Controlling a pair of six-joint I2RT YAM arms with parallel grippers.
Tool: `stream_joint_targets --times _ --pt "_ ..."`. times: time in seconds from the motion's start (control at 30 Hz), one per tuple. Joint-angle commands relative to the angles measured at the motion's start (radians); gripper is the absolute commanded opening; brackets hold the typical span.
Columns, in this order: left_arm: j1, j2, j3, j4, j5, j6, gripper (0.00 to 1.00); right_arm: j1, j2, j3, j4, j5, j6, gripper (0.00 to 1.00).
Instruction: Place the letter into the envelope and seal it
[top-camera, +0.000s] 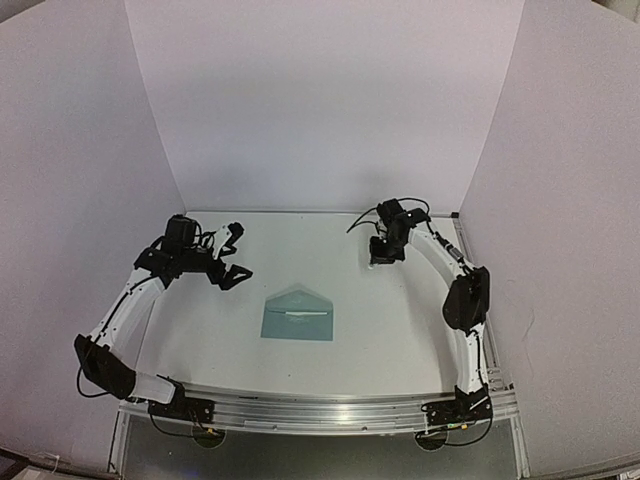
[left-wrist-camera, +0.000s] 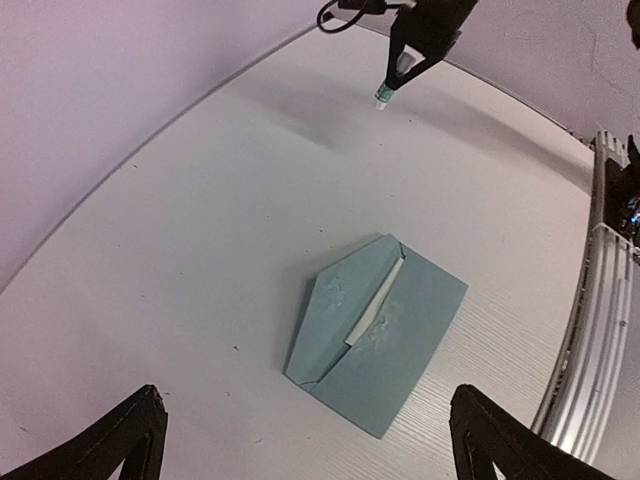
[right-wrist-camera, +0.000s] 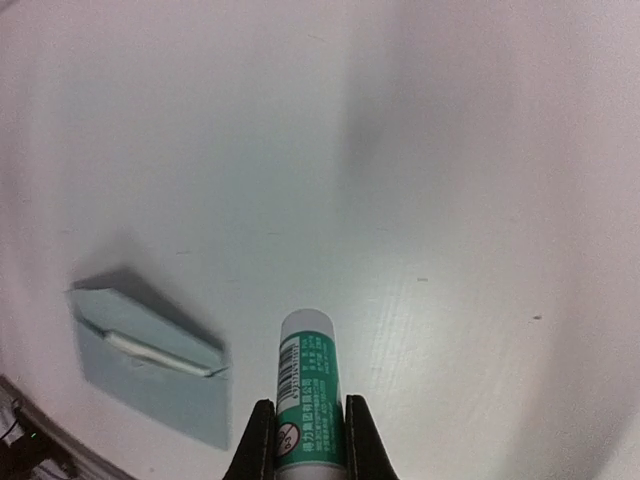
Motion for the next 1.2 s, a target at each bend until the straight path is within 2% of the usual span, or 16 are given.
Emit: stream_joint_targets --times 0.0,0.17,0.37,0.6,0.83,1.0,1.07,1.17 --pt "-0.069 -0.129 -0.13 0.375 -0.133 0.118 1.0 0.212 -0.179 0.042 0.193 -0.154 0.073 0.0" --pt "-0.18 -0.102 -0.15 0.46 -0.251 0.292 0.99 0.357 -0.129 0.133 0.237 -0.137 0.115 0.0" --pt "-0.23 -0.096 -0.176 0.476 -0.205 0.337 0.98 0.444 -0.107 0.181 0.299 -0.155 0.13 0.0" --pt "-0.252 -0.082 -0.166 0.394 -0.132 0.388 0.87 0.474 -0.1 0.183 0.35 -0.181 0.147 0.0" --pt "-0.263 -0.056 -0.144 0.376 -0.14 0.398 0.77 0.481 -0.094 0.192 0.386 -0.225 0.153 0.0" --pt "-0.263 -0.053 -0.134 0.371 -0.139 0.4 0.62 0.482 -0.086 0.198 0.401 -0.252 0.157 0.0" --pt "-0.263 -0.053 -0.131 0.368 -0.136 0.4 0.51 0.482 -0.083 0.201 0.404 -0.259 0.159 0.0" --pt "-0.263 -0.057 -0.129 0.367 -0.134 0.398 0.28 0.482 -0.083 0.198 0.406 -0.258 0.158 0.0"
